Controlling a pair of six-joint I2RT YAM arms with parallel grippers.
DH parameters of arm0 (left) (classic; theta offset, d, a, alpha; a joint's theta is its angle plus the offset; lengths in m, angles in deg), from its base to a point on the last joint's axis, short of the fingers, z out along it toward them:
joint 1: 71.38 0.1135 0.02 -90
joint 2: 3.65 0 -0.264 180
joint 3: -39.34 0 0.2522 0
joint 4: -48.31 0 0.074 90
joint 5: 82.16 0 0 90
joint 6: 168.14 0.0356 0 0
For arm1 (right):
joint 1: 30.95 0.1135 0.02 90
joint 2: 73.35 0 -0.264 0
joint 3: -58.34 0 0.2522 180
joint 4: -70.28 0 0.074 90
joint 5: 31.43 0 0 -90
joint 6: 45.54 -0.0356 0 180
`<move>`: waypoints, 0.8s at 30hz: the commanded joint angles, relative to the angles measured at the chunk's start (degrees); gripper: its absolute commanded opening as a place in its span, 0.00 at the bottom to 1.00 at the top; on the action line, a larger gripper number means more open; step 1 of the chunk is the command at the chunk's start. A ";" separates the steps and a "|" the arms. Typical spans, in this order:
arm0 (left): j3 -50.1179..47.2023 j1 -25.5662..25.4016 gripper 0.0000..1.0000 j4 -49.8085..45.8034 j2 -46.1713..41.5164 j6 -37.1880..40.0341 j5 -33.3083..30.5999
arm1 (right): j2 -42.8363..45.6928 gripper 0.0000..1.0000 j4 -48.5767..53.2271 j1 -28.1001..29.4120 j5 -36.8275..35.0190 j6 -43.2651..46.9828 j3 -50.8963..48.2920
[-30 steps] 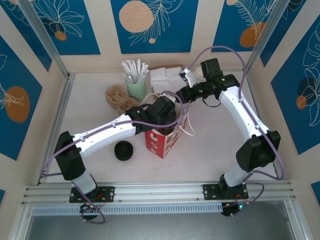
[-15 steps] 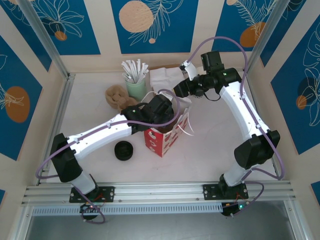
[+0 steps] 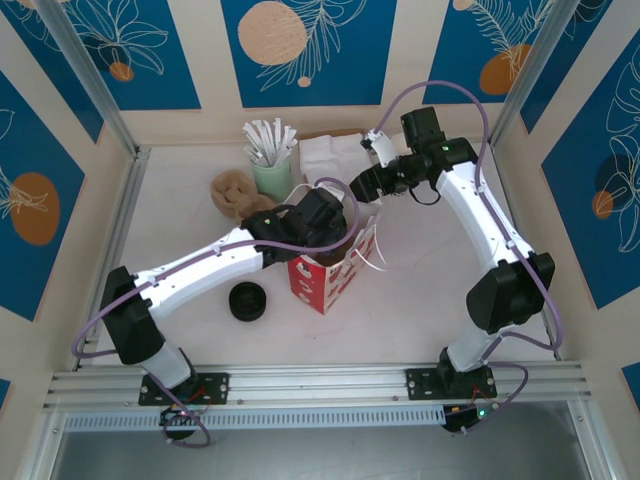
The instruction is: Pack the takeout coffee
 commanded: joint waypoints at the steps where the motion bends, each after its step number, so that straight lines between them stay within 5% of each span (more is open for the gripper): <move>1: 0.33 0.74 0.59 -0.62 -0.91 -0.35 -0.64 | -0.95 0.74 0.32 -0.10 0.16 0.53 -1.32; 5: 0.41 0.71 0.59 -0.27 -0.76 -0.46 -0.54 | -1.63 0.56 -0.18 -0.12 2.28 0.39 -0.92; 10: 0.50 0.72 0.59 0.41 -0.69 -0.09 -0.64 | -1.76 0.00 -0.55 -0.05 8.51 0.65 1.34; 24: -0.77 0.28 0.59 2.56 -0.87 0.35 -2.13 | 2.63 0.00 -1.11 0.29 25.12 5.22 0.03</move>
